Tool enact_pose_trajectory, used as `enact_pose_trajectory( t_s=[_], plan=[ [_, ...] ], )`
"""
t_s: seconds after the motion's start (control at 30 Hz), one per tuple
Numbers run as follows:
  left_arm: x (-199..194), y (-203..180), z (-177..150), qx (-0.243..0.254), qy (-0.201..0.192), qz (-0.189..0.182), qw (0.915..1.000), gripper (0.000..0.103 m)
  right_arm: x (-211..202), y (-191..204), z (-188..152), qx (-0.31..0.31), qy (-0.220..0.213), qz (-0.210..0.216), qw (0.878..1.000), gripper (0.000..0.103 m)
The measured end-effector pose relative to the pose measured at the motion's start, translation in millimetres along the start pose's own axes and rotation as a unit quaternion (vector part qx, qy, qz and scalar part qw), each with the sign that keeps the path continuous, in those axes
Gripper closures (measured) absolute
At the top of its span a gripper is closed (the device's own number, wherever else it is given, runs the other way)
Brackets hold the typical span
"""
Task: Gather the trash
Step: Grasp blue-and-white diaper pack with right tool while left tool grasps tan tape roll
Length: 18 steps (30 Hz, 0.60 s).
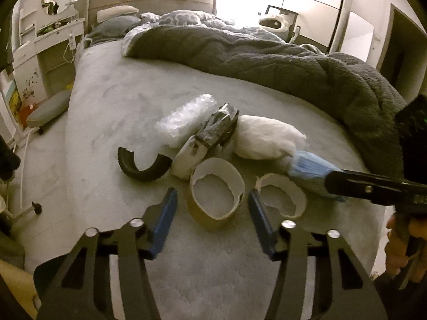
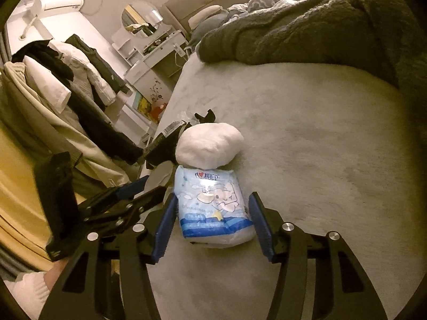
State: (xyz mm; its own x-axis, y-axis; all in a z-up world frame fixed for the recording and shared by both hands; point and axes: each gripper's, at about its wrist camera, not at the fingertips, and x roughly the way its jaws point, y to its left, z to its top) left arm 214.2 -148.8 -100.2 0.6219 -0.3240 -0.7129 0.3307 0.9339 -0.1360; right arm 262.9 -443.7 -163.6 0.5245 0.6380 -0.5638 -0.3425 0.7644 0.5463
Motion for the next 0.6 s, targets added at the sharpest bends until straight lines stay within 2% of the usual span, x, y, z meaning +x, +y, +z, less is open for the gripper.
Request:
enact_pose_trajectory(
  t_s=[0.1, 0.6],
  plan=[
    [5, -1, 1, -0.005, 0.007, -0.002, 1.0, 0.054, -4, -6, -1, 0.008, 0.0, 0.009, 1.0, 0.049],
    [-8, 2, -1, -0.013, 0.002, -0.015, 0.9998, 0.058, -9, -9, -2, 0.004, 0.005, 0.016, 1.0, 0.05]
  ],
)
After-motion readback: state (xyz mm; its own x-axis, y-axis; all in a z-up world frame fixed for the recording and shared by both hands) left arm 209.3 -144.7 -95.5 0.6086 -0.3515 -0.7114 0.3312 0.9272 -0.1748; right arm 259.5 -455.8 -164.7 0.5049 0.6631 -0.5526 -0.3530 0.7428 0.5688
